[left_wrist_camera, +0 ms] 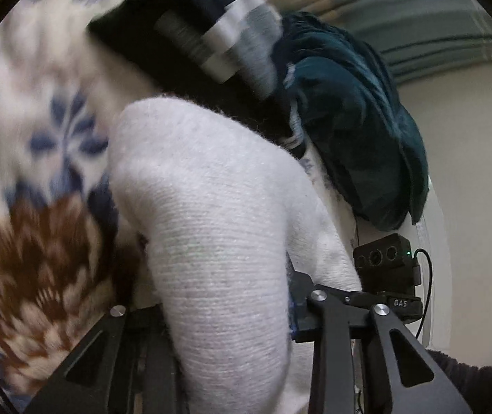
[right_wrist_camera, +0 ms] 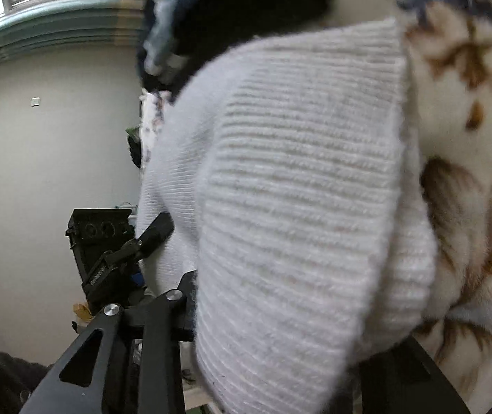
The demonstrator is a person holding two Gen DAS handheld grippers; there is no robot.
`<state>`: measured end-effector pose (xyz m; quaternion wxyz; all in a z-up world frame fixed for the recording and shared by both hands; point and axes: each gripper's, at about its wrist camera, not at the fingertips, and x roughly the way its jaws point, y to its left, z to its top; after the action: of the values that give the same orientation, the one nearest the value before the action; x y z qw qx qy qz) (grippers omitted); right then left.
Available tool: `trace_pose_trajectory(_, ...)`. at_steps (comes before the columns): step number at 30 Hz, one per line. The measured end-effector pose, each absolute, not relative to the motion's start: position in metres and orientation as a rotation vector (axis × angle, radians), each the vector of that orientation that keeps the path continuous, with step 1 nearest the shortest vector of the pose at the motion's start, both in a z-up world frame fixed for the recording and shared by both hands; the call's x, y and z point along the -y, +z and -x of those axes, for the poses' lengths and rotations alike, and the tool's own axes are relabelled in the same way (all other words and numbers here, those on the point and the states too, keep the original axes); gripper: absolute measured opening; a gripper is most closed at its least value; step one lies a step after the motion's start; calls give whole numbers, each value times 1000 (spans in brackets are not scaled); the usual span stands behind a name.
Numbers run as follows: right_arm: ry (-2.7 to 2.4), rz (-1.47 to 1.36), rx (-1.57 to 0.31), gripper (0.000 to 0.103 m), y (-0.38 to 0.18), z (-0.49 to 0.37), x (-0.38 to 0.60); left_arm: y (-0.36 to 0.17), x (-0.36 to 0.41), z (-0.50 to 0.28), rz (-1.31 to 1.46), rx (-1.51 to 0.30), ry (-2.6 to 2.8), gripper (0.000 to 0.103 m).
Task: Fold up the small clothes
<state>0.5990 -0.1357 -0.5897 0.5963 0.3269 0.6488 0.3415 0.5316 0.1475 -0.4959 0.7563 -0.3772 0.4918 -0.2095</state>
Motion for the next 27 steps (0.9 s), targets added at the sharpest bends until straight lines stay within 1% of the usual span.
trace_pose_trajectory(6,796,-790,-1393,35,-525,-612,148,-418,-156,-589,741,-1015,-515,28)
trace_pose_trajectory(8,798,-792,-1354,35,-501,-627,147,-392,-161,-625,714,-1001,-524,28)
trace_pose_trajectory(12,784,-811,-1281,35,-464,-680,141,-364,-179,-700,676,-981,-526,28)
trace_pose_trajectory(16,744,-826,-1226,35,-455,-748,126,-371,-196,-785,635,-1016,-489,30)
trace_pose_trajectory(19,691,-833,-1215,35,-469,-795,118,-402,-200,-843,544,-1108,-430,38)
trace_pose_trajectory(20,672,-827,-1221,36,-475,-806,115,-414,-202,-852,515,-1148,-400,40)
trace_pose_trajectory(21,639,-800,-1229,37,-483,-815,110,-430,-206,-858,503,-1201,-380,41)
trace_pose_trajectory(22,606,-764,-1243,39,-493,-823,106,-443,-209,-861,510,-1243,-366,42)
trace_pose_trajectory(23,562,-728,-1281,46,-503,-830,104,-451,-214,-860,549,-1258,-361,44)
trace_pose_trajectory(25,457,-630,-1332,54,-511,-833,113,-444,-221,-848,578,-1217,-370,44)
trace_pose_trajectory(27,417,-582,-1325,68,-505,-825,118,-430,-223,-829,544,-1168,-348,44)
